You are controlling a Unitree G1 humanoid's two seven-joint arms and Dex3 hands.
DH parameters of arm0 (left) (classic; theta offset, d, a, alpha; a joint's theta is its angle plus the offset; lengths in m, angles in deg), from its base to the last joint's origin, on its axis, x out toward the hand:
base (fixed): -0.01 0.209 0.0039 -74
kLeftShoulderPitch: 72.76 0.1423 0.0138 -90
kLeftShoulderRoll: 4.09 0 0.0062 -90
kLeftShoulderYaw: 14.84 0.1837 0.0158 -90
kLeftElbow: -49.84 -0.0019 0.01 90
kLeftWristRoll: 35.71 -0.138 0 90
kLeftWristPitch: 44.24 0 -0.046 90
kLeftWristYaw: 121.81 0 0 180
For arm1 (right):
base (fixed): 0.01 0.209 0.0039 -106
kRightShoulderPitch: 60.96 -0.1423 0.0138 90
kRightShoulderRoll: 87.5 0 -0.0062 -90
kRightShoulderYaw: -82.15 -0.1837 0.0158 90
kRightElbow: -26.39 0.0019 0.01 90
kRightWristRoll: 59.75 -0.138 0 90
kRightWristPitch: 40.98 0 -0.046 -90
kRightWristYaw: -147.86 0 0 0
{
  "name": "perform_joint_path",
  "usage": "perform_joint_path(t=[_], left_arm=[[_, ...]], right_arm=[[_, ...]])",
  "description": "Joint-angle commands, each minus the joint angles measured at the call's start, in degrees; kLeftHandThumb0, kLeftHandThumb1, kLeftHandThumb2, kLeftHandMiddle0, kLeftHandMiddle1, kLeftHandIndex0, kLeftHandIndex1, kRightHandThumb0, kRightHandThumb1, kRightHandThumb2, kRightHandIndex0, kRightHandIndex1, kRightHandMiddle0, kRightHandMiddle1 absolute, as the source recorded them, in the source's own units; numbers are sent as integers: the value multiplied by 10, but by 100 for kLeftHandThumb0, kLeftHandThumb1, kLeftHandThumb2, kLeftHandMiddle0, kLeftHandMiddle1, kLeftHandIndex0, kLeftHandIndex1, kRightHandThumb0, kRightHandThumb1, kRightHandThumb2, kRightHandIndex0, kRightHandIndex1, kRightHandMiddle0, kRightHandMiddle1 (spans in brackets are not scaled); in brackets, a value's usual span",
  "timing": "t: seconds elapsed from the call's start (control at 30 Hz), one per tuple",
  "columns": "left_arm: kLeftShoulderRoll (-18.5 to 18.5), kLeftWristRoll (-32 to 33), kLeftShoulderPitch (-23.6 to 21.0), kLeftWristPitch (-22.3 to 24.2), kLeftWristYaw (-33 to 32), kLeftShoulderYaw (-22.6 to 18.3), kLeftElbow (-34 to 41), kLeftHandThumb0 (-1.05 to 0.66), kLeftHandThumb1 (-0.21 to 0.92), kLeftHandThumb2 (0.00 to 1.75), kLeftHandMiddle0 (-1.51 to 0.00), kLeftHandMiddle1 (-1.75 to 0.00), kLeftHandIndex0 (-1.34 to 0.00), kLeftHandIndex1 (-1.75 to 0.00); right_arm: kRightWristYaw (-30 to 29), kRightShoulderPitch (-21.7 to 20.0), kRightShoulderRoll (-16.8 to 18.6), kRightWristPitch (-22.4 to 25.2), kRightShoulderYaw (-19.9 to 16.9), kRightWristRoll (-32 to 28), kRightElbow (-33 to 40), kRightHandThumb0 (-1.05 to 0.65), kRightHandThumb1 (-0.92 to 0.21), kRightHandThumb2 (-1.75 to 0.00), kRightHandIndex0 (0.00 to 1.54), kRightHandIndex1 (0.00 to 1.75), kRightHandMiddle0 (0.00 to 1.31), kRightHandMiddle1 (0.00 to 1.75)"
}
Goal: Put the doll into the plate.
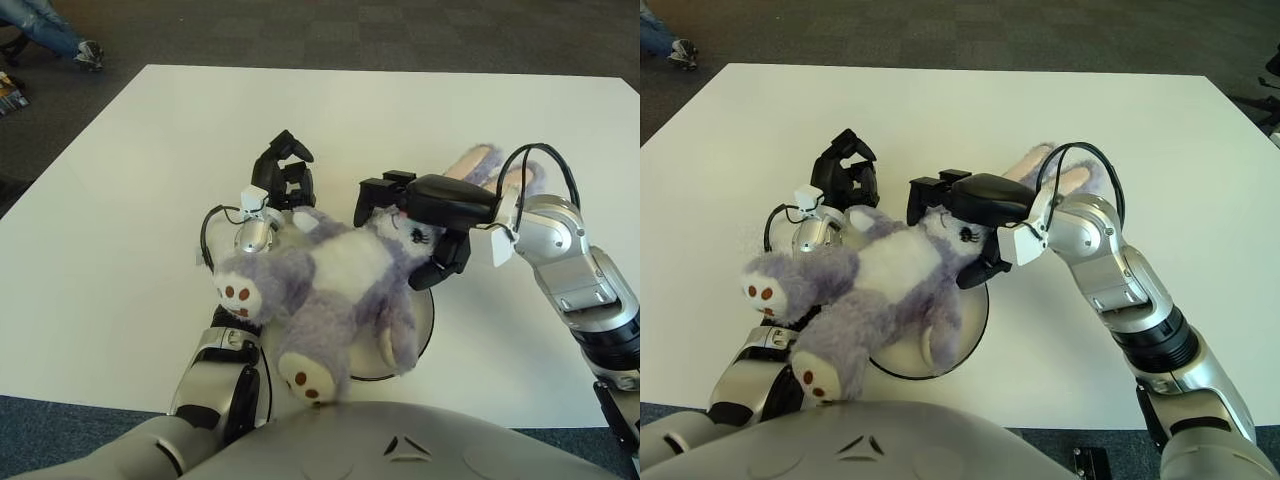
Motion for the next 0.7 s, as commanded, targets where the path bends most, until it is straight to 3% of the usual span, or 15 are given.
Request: perform_joint_path(t=[0.0, 0.33, 0.67], left_arm=[[14, 0, 33, -15, -3, 1, -29, -49, 28, 136, -127, -175, -64, -175], [19, 7, 29, -24, 1, -1, -39, -49, 28, 136, -127, -175, -64, -175], [19, 14, 27, -24, 6, -2, -45, -49, 28, 136, -127, -175, -64, -175]], right_arm=[[-1, -1, 2, -12, -12, -12, -4, -60, -28, -104, 0, 92, 0, 113], [31, -21, -17, -77, -19, -45, -37, -66, -32, -96, 0, 62, 0, 94], [66, -35, -32, -96, -25, -74, -52, -68, -33, -93, 0, 48, 0, 86]])
